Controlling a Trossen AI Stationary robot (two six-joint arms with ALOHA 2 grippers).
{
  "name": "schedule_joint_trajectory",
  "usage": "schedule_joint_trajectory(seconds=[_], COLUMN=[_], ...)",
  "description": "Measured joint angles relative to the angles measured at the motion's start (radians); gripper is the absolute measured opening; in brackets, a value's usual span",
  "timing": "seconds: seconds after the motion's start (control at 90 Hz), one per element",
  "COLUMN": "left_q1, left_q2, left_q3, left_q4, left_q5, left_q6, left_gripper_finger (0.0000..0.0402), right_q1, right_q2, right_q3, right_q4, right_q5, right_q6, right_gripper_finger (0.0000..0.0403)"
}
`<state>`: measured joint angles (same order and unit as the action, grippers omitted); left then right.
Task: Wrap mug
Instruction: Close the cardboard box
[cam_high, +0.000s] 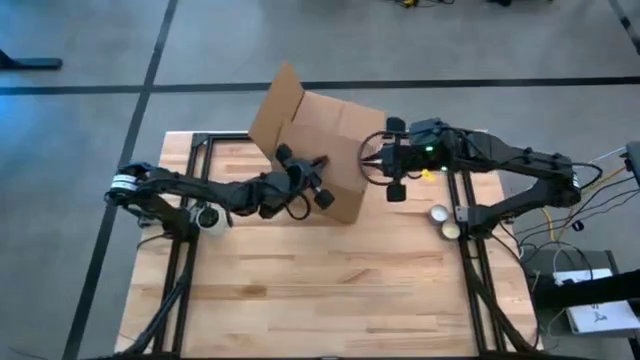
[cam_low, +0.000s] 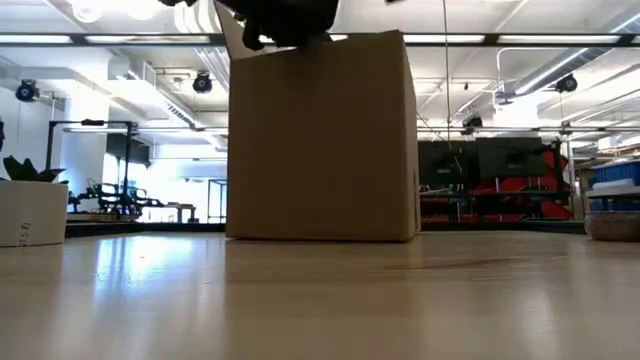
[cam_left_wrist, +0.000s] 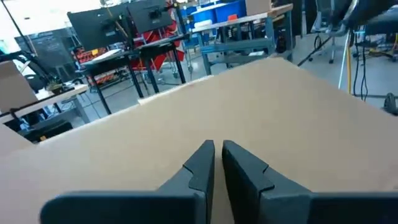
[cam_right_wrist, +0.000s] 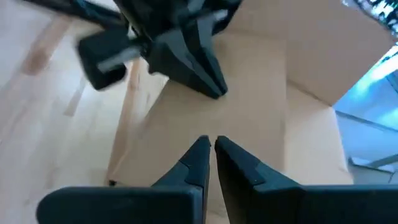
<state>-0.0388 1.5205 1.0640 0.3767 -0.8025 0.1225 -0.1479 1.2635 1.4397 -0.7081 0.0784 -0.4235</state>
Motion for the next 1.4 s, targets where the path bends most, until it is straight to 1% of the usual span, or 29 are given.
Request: schedule_joint_trajectory(seconds=[0.1, 0.211, 0.267, 0.344, 0.422, 0.533, 0.589, 0.656, 0.744, 0.833, 0.911, 0.989, 1.067, 1.133, 1.167, 1.211, 1.344, 1.4], left_q1=[-0.023, -0.062, -0.083, -0.119, -0.161, -0.226, -0.254, -0.278, -0.292, -0.292, -0.29, -0.29, -0.279, -0.259, -0.247, -0.229, -0.191, -0.175], left_q2=[-0.011, -0.046, -0.075, -0.124, -0.185, -0.297, -0.357, -0.418, -0.487, -0.527, -0.536, -0.527, -0.511, -0.486, -0.472, -0.452, -0.389, -0.36], left_q3=[0.0, 0.0, 0.0, 0.0, 0.001, 0.001, 0.002, 0.002, 0.002, 0.001, 0.0, -0.006, -0.017, -0.017, -0.017, -0.018, -0.019, -0.019], left_q4=[-0.004, -0.011, -0.018, -0.044, -0.105, -0.279, -0.399, -0.551, -0.792, -1.024, -1.179, -1.261, -1.243, -1.177, -1.127, -1.032, -0.676, -0.549], left_q5=[0.003, 0.039, 0.061, 0.06, 0.057, 0.052, 0.027, -0.002, -0.014, -0.036, -0.102, -0.212, -0.342, -0.383, -0.368, -0.323, -0.189, -0.131], left_q6=[0.002, 0.035, 0.047, 0.059, 0.068, 0.035, -0.027, -0.137, -0.327, -0.541, -0.682, -0.752, -0.751, -0.685, -0.623, -0.52, -0.167, -0.048], left_gripper_finger=[0.002, 0.002, 0.002, 0.002, 0.002, 0.002, 0.002, 0.002, 0.002, 0.002, 0.002, 0.002, 0.002, 0.002, 0.002, 0.002, 0.002, 0.002], right_q1=[-0.009, -0.016, -0.016, -0.017, -0.017, -0.017, -0.018, -0.018, -0.018, -0.018, -0.018, -0.018, -0.018, -0.018, -0.018, -0.017, -0.011, -0.009], right_q2=[0.055, 0.11, 0.136, 0.154, 0.163, 0.159, 0.151, 0.141, 0.13, 0.121, 0.113, 0.106, 0.102, 0.1, 0.101, 0.101, 0.102, 0.102], right_q3=[-0.009, -0.018, -0.018, -0.015, -0.015, -0.016, -0.016, -0.018, -0.019, -0.02, -0.02, -0.018, -0.018, -0.018, -0.018, -0.018, -0.019, -0.019], right_q4=[0.01, -0.01, -0.014, -0.019, -0.023, -0.03, -0.031, -0.04, -0.05, -0.056, -0.078, -0.12, -0.169, -0.191, -0.191, -0.19, -0.189, -0.189], right_q5=[0.0, 0.004, 0.004, 0.005, 0.008, 0.009, 0.009, 0.021, 0.028, 0.029, 0.031, 0.036, 0.036, 0.035, 0.034, 0.035, 0.035, 0.034], right_q6=[0.001, -0.003, -0.001, 0.004, 0.004, 0.011, 0.012, 0.013, 0.015, 0.015, 0.012, 0.012, 0.013, 0.02, 0.021, 0.02, 0.02, 0.021], right_gripper_finger=[0.0014, 0.0014, 0.0014, 0.0013, 0.0013, 0.0013, 0.0013, 0.0013, 0.0013, 0.0013, 0.0013, 0.0013, 0.0013, 0.0013, 0.0013, 0.0013, 0.0013, 0.0013])
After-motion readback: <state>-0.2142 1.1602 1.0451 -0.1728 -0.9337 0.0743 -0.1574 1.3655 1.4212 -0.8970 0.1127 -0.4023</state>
